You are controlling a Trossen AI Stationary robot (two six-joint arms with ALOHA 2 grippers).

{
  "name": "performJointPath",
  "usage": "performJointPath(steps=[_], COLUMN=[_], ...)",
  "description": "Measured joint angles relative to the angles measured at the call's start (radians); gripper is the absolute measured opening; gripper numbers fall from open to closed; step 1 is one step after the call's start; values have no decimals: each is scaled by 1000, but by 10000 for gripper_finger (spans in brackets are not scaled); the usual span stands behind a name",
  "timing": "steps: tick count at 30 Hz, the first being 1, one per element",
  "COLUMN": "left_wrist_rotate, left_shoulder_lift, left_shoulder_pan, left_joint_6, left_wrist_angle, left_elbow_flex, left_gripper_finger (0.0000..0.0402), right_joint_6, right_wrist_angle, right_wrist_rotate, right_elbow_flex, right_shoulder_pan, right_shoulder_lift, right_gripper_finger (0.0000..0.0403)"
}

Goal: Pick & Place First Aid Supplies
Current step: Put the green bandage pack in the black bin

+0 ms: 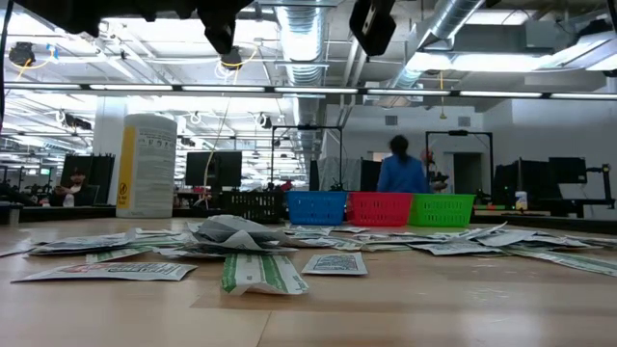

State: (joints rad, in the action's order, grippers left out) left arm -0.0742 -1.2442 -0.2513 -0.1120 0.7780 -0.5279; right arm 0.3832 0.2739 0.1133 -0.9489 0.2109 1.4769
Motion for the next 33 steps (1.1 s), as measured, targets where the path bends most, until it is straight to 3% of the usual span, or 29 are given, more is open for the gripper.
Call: performJointPath(steps=[11,20,23,33], left_wrist_rotate=[0,1,3,-8], left_shoulder_lift=[0,0,0,0], left_shoulder_pan=[40,74,74,75], left_joint_6=[1,3,3,3], left_wrist_angle=[2,1,0,-16], left_elbow_flex=[0,0,0,0], left_gripper_finger=[122,12,8,5], right_joint_6=[-1,-1,-1,-2], right_wrist_angle=[4,5,4,-19], right_wrist_rotate=[69,73,73,73], right_elbow_flex=[0,0,0,0], right_shoulder_pan=[-47,-65,-65,-70], right_shoulder_lift=[0,0,0,0], right_gripper_finger=[1,1,6,94])
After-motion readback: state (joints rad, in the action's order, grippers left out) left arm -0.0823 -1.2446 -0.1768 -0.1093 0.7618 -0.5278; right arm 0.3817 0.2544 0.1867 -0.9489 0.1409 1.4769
